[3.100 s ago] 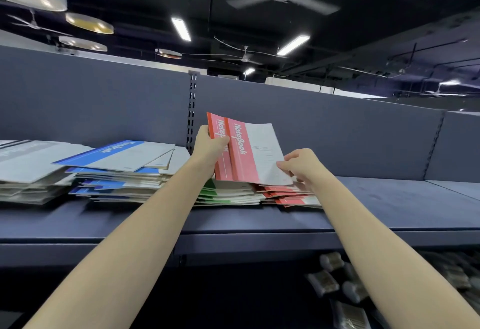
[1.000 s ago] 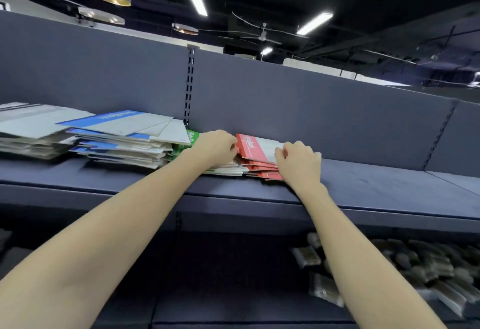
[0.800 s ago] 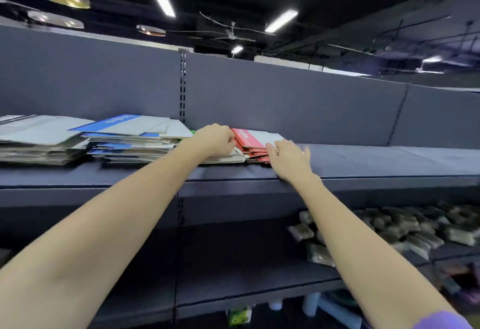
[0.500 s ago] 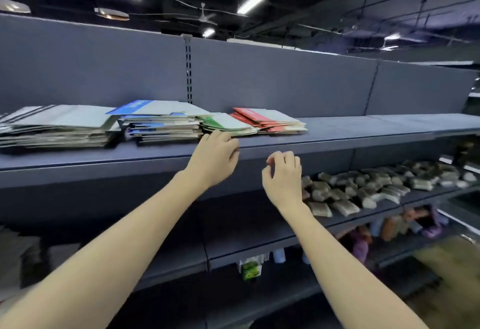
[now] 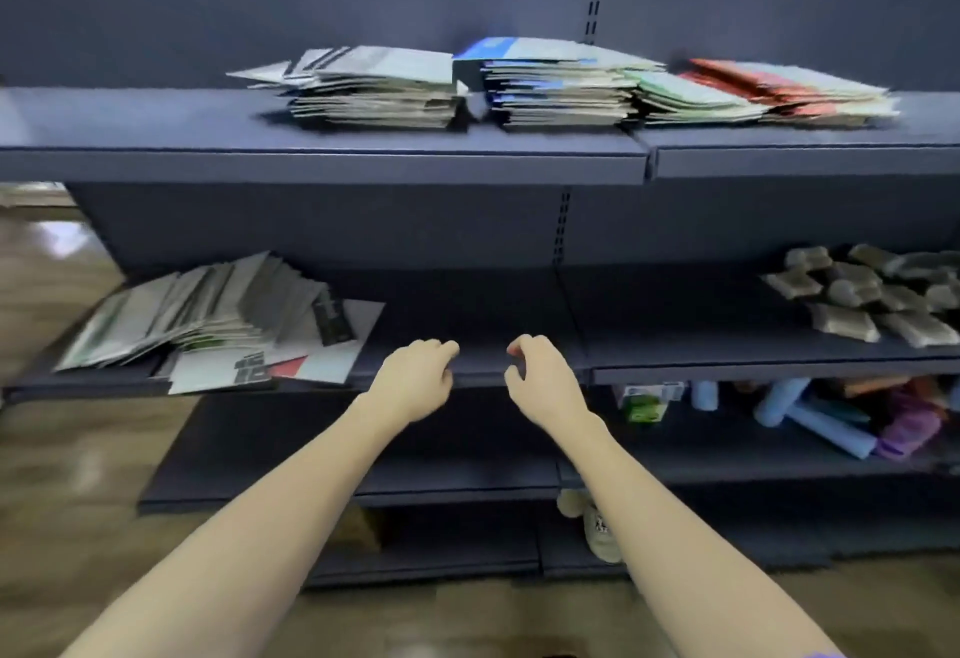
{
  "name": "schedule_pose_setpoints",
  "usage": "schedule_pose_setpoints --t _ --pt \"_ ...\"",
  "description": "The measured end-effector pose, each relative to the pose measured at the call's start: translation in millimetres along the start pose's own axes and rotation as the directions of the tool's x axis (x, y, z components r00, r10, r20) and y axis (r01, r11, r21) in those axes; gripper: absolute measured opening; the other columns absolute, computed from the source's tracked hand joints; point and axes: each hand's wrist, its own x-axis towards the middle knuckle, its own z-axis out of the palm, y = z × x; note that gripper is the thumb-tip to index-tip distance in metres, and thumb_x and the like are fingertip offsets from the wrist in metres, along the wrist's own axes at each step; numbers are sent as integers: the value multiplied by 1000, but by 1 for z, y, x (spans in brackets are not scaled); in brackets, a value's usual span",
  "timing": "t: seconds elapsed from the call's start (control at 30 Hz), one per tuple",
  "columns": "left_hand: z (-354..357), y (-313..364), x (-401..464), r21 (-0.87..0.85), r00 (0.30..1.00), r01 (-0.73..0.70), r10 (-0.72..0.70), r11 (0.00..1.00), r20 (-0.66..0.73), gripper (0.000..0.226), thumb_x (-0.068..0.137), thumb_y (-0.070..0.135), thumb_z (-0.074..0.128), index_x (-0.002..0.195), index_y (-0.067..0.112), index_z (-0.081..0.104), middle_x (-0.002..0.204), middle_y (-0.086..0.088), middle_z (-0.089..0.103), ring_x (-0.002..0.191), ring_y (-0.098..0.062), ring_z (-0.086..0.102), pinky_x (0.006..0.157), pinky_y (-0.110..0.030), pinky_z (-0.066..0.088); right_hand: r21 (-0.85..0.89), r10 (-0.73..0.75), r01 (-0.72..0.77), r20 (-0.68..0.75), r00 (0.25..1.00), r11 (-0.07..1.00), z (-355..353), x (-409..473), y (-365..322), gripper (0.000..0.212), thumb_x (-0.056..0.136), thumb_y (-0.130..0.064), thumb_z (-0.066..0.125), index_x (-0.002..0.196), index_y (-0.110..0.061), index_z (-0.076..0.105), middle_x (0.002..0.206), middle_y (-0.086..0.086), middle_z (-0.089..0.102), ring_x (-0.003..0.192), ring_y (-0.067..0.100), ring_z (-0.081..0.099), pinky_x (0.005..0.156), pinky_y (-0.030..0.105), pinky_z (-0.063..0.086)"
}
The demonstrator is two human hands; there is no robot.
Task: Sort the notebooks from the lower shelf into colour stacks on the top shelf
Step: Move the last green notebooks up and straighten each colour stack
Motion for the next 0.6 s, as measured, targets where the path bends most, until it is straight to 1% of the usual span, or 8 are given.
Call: schedule_pose_setpoints --t 0.13,0.27,0.33,0.37,0.5,0.53,0.6 --pt "14 -45 -18 14 995 96 -96 995 -21 24 95 19 47 117 15 54 107 -6 62 104 -29 54 84 -40 46 45 -33 31 54 998 999 43 4 -28 32 99 -21 52 130 -17 55 130 -2 54 115 17 55 93 32 48" --pt "21 -80 -20 -33 986 162 -163 986 -30 18 91 16 50 108 15 55 102 -6 61 99 -29 56 76 -39 47 46 -78 73 140 987 996 77 21 -52 33 99 -22 53 131 -17 54 131 -1 54 118 19 53 97 35 48" --pt "19 -95 -16 -17 980 189 -190 982 -62 18 89 16 52 106 14 57 104 -6 62 99 -30 57 71 -36 42 36 -117 112 173 978 993 88 36 -63 34 98 -21 53 131 -16 54 130 2 54 120 21 52 99 37 47" --pt "17 -102 -15 -11 974 216 -216 976 -71 21 88 16 53 109 13 58 106 -7 63 100 -32 57 71 -35 40 32 -128 125 188 974 992 92 45 -68 34 98 -21 53 131 -15 54 130 3 54 120 23 52 98 38 47" --pt "7 -132 -7 46 950 309 -307 950 -53 36 90 19 54 125 12 56 118 -11 60 111 -35 52 83 -42 46 51 -162 154 227 960 987 108 81 -88 35 95 -19 53 129 -11 56 128 9 55 118 28 52 96 37 47" --pt "5 -141 -4 46 942 333 -330 942 -57 39 89 20 55 127 12 56 121 -12 60 113 -36 51 86 -43 46 68 -161 149 229 960 986 112 90 -93 35 94 -18 53 128 -9 57 127 11 56 117 29 52 94 36 47" --pt "2 -158 0 44 921 387 -384 921 -72 43 88 19 57 131 10 56 125 -15 59 116 -37 50 91 -43 44 112 -128 100 276 953 989 122 108 -101 35 94 -18 54 127 -6 56 126 14 56 115 32 54 87 32 44"
